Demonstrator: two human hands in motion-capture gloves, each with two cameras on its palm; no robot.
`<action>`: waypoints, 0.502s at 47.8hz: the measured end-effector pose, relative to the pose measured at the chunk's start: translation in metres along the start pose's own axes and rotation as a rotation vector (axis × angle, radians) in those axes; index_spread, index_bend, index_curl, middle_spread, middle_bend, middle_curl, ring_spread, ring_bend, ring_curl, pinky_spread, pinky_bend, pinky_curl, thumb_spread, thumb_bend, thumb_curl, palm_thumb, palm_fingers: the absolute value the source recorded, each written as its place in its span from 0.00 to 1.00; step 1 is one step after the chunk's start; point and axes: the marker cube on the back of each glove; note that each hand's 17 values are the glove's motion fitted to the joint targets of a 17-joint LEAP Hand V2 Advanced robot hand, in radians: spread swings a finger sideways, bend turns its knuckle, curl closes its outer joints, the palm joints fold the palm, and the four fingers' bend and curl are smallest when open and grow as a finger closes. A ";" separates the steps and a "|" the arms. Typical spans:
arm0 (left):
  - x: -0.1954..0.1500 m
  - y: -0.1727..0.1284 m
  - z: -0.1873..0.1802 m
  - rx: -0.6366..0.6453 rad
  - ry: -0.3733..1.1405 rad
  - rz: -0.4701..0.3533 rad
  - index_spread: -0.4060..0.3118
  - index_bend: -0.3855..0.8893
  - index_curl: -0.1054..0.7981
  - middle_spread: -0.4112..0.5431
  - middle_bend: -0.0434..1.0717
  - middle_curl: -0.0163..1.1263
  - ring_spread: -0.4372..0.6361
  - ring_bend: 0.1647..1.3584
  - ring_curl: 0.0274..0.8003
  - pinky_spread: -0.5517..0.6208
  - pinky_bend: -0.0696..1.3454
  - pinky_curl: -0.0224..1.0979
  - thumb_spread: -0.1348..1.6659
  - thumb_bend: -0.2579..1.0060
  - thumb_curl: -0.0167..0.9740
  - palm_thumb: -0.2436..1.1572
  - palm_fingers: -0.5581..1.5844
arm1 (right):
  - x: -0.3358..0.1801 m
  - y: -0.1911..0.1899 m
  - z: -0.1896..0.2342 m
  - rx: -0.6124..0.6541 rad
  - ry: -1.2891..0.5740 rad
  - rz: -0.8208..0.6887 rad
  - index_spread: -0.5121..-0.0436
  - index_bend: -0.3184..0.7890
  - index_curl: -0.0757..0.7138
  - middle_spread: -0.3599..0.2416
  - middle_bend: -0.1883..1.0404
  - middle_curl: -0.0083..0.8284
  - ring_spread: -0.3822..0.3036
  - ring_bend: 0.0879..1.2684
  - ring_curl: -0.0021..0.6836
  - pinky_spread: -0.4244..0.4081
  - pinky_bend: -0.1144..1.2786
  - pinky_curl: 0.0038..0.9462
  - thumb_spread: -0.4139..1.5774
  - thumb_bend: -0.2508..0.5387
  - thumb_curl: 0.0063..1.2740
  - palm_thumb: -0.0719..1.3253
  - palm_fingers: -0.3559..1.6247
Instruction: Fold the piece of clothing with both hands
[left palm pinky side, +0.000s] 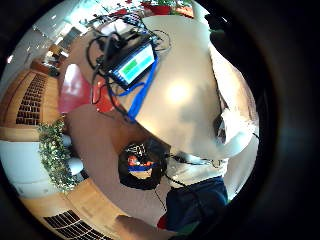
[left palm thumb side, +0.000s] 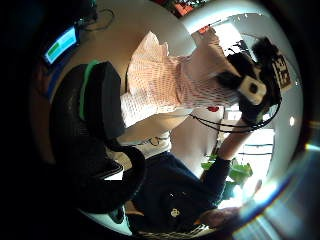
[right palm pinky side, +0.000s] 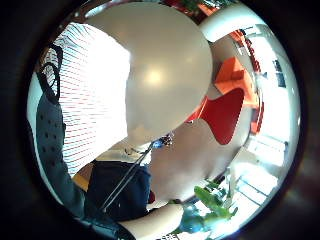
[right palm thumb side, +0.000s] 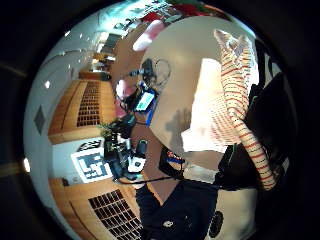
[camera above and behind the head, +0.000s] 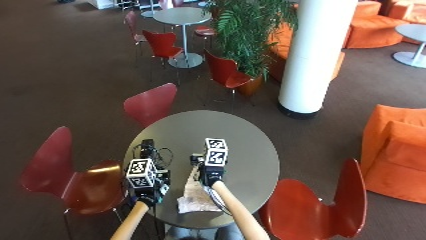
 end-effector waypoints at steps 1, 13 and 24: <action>-0.002 0.003 -0.002 0.005 0.000 -0.003 0.46 0.43 0.53 0.44 0.19 0.32 0.56 0.20 0.39 0.56 0.21 0.35 0.86 0.20 0.27 0.37 0.47 | -0.010 0.000 0.008 -0.015 0.013 -0.013 0.52 0.44 0.67 0.21 0.45 0.66 0.18 0.45 0.71 0.08 0.51 0.44 0.33 0.27 0.57 0.77 0.83; -0.030 0.044 -0.042 0.051 -0.041 -0.025 0.46 0.43 0.52 0.44 0.19 0.32 0.55 0.20 0.39 0.56 0.21 0.35 0.86 0.20 0.28 0.38 0.47 | -0.083 -0.003 0.086 -0.165 0.009 -0.139 0.53 0.39 0.64 0.21 0.44 0.66 0.18 0.48 0.73 0.08 0.54 0.45 0.34 0.26 0.57 0.75 0.81; -0.038 0.073 -0.071 0.110 -0.046 -0.012 0.46 0.43 0.52 0.44 0.19 0.32 0.55 0.20 0.38 0.55 0.20 0.35 0.86 0.20 0.28 0.39 0.48 | -0.076 0.008 0.056 -0.059 -0.190 -0.199 0.58 0.36 0.56 0.28 0.42 0.65 0.20 0.49 0.71 0.08 0.57 0.45 0.54 0.27 0.51 0.69 0.78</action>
